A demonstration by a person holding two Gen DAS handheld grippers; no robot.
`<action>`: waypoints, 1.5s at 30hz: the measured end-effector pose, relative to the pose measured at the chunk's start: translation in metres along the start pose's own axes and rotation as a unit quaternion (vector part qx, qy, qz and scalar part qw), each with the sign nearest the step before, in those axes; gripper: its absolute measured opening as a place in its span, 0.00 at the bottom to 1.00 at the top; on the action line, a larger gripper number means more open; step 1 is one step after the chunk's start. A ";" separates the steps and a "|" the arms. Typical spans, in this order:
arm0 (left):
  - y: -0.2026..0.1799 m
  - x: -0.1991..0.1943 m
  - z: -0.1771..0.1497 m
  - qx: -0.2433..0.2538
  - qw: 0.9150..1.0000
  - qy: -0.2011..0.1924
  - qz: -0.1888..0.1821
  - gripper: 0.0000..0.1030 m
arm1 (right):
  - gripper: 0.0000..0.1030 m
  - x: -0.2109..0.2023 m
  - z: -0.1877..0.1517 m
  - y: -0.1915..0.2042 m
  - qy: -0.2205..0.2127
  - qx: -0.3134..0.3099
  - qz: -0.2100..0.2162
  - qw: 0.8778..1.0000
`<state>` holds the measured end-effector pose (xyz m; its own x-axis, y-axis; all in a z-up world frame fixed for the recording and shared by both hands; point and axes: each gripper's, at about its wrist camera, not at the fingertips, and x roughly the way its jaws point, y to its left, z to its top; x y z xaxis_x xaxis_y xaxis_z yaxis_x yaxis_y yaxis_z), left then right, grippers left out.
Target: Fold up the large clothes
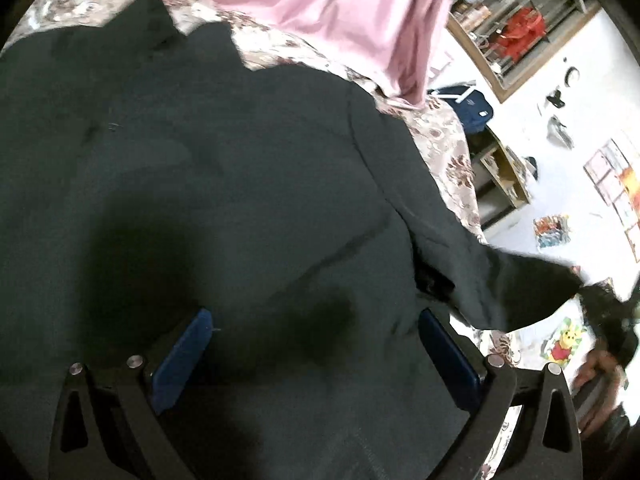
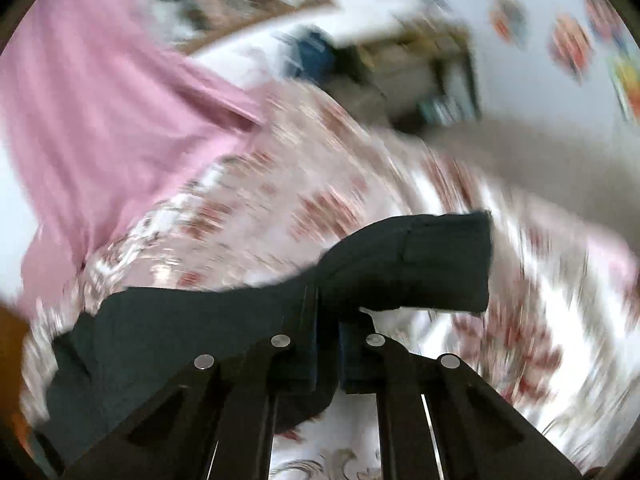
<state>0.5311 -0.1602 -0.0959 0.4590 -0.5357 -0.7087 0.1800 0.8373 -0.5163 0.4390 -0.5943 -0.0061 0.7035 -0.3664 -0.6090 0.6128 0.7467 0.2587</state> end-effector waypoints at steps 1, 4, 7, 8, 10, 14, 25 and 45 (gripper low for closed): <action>0.003 -0.007 0.001 0.002 1.000 -0.007 0.004 1.00 | 0.07 -0.019 0.007 0.022 -0.028 -0.041 0.009 0.999; 0.020 -0.048 0.006 0.015 0.999 -0.040 0.022 1.00 | 0.07 -0.055 0.019 0.084 -0.081 -0.139 0.040 0.986; 0.042 -0.086 0.010 0.018 0.997 -0.066 0.038 1.00 | 0.07 -0.081 0.011 0.162 -0.108 -0.246 0.081 0.960; 0.053 -0.100 0.010 0.013 0.996 -0.075 0.038 1.00 | 0.07 -0.086 0.005 0.184 -0.111 -0.272 0.095 0.951; 0.075 -0.125 0.008 0.001 0.995 -0.092 0.033 1.00 | 0.07 -0.094 -0.013 0.223 -0.112 -0.321 0.117 0.933; 0.119 -0.161 0.001 -0.028 0.993 -0.117 0.009 1.00 | 0.07 -0.107 -0.070 0.297 -0.108 -0.423 0.164 0.885; 0.200 -0.157 -0.033 -0.093 0.981 -0.152 -0.080 1.00 | 0.35 -0.050 -0.250 0.356 0.140 -0.520 0.204 0.817; 0.131 -0.018 -0.014 -0.071 0.992 0.022 -0.103 0.66 | 0.73 -0.105 -0.293 0.156 0.067 -0.321 0.226 0.917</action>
<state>0.5341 -0.0428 -0.1580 0.3870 -0.7002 -0.6000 0.1401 0.6878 -0.7123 0.3555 -0.2764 -0.1211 0.7559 0.1014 -0.6468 -0.1001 0.9942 0.0389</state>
